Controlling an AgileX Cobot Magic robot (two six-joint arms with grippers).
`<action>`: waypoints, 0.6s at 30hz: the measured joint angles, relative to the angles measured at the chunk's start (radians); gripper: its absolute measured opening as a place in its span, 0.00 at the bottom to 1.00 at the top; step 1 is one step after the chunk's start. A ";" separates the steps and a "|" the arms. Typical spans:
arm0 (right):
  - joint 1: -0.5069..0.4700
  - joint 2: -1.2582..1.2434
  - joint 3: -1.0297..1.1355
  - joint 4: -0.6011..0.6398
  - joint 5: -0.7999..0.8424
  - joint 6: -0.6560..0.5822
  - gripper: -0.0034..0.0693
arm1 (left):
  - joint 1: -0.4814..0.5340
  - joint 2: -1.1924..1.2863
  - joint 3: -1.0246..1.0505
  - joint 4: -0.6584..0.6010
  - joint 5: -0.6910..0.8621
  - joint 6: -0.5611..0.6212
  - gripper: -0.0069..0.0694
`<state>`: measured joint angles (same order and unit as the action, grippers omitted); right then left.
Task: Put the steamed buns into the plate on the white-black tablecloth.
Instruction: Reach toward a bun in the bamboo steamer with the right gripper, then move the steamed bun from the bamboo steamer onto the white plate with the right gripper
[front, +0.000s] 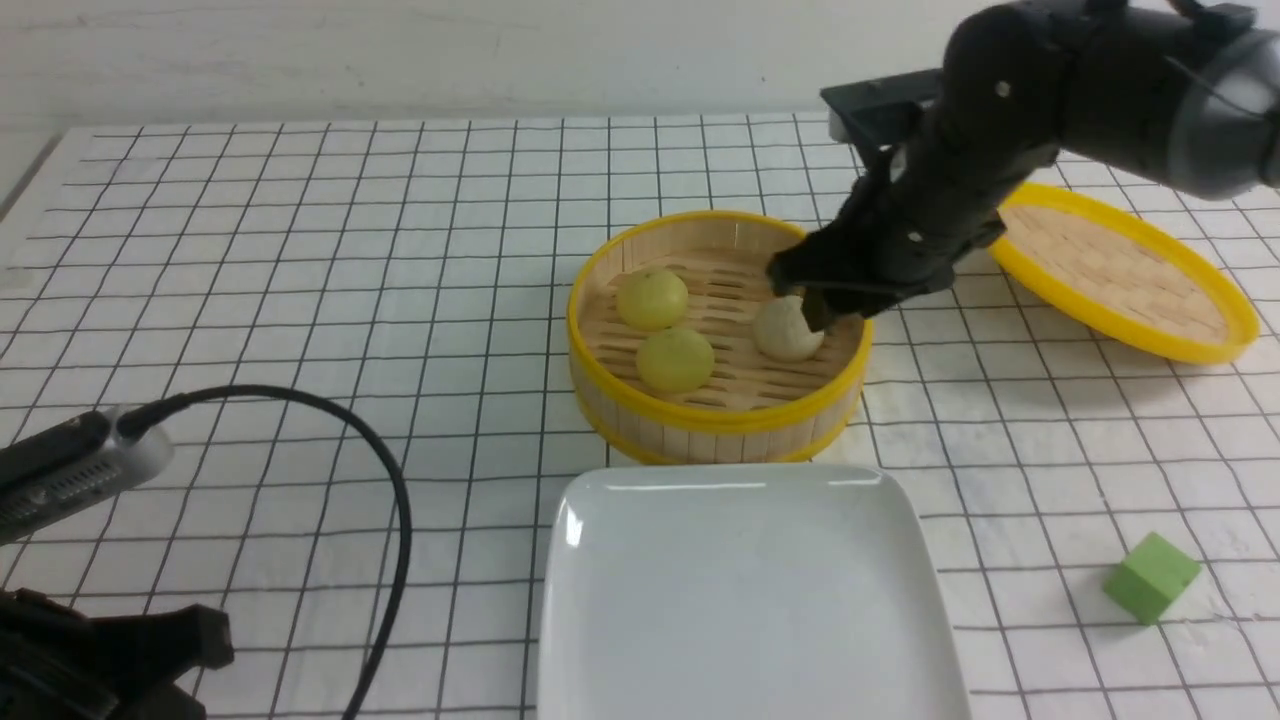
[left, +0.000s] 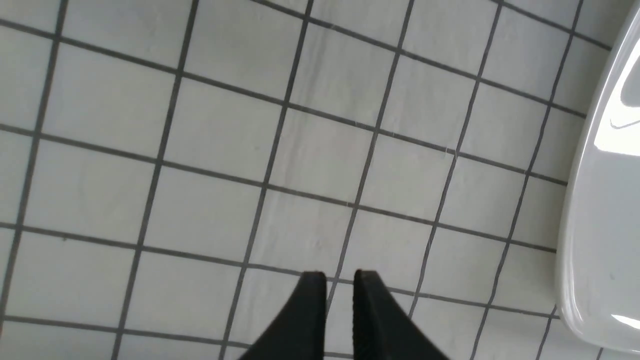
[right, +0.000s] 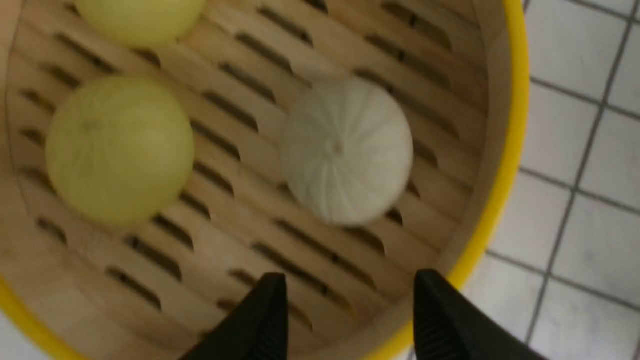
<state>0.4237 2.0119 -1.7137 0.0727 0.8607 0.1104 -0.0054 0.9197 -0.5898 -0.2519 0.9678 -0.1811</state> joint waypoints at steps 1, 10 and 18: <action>0.002 0.033 -0.029 -0.003 -0.015 0.003 0.56 | 0.000 0.000 0.000 0.000 0.000 0.000 0.28; 0.004 0.132 -0.064 -0.032 -0.056 -0.011 0.19 | 0.000 0.000 0.000 0.002 -0.004 0.000 0.39; 0.045 -0.104 -0.052 -0.008 0.198 -0.079 0.08 | 0.000 0.000 0.000 0.002 -0.004 -0.001 0.40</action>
<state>0.4683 1.9078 -1.7655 0.0650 1.0589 0.0316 -0.0054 0.9197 -0.5898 -0.2495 0.9638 -0.1820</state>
